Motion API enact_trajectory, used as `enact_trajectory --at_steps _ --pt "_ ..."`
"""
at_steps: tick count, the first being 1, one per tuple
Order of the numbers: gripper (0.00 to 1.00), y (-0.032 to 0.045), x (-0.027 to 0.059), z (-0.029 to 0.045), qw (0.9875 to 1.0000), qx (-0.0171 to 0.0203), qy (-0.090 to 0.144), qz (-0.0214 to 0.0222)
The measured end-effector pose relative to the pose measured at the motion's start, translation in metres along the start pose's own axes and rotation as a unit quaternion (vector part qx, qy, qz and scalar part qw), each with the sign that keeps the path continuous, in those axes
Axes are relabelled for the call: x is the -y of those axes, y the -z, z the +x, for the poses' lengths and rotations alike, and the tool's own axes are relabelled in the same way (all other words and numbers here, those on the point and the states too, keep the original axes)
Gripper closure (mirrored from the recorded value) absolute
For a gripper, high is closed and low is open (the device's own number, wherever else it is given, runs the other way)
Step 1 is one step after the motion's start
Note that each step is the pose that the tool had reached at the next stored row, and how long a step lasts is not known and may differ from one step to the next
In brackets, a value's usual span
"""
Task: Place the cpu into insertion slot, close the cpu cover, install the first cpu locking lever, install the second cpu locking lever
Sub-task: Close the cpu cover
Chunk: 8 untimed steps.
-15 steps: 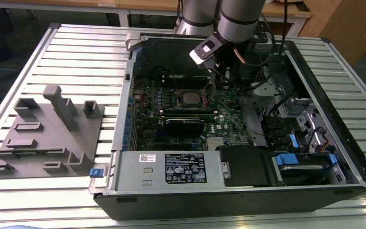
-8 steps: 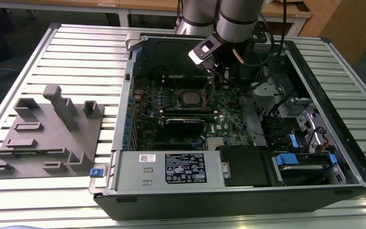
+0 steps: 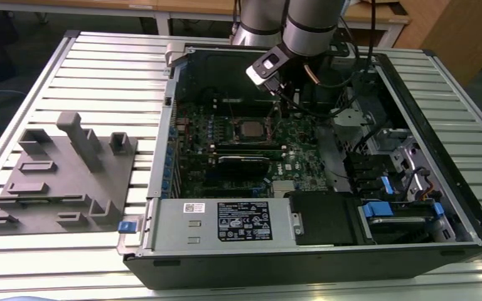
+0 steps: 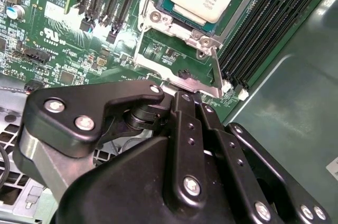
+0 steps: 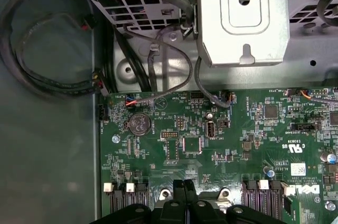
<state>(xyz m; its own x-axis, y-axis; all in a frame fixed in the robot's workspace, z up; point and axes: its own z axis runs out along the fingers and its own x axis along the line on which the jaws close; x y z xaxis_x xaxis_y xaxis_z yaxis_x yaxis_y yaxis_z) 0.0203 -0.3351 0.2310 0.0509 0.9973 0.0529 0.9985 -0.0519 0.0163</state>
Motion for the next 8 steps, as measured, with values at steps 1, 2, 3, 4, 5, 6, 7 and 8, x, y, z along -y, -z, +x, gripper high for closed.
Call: enact_trajectory --at_steps 1,2,3,4,5,6,7,8 --pt "0.89 -0.0001 0.0004 0.0000 1.0000 0.0000 0.000 0.0000" --pt "0.89 -0.0001 0.0009 0.0000 1.0000 0.0000 0.000 0.0000" --pt "0.89 -0.0001 0.0014 -0.0001 1.0000 0.0000 0.000 0.0000" --pt "0.89 -0.0002 0.0020 -0.0001 1.0000 0.0000 0.000 0.0000" --pt "0.89 -0.0002 0.0025 -0.0001 1.0000 0.0000 0.000 0.0000" --pt "0.89 -0.0002 0.0031 -0.0002 1.0000 0.0000 0.000 0.0000" --pt "0.89 -0.0003 0.0036 -0.0002 1.0000 0.0000 0.000 0.0000" --pt "0.89 -0.0003 0.0042 -0.0002 1.0000 0.0000 0.000 0.0000"
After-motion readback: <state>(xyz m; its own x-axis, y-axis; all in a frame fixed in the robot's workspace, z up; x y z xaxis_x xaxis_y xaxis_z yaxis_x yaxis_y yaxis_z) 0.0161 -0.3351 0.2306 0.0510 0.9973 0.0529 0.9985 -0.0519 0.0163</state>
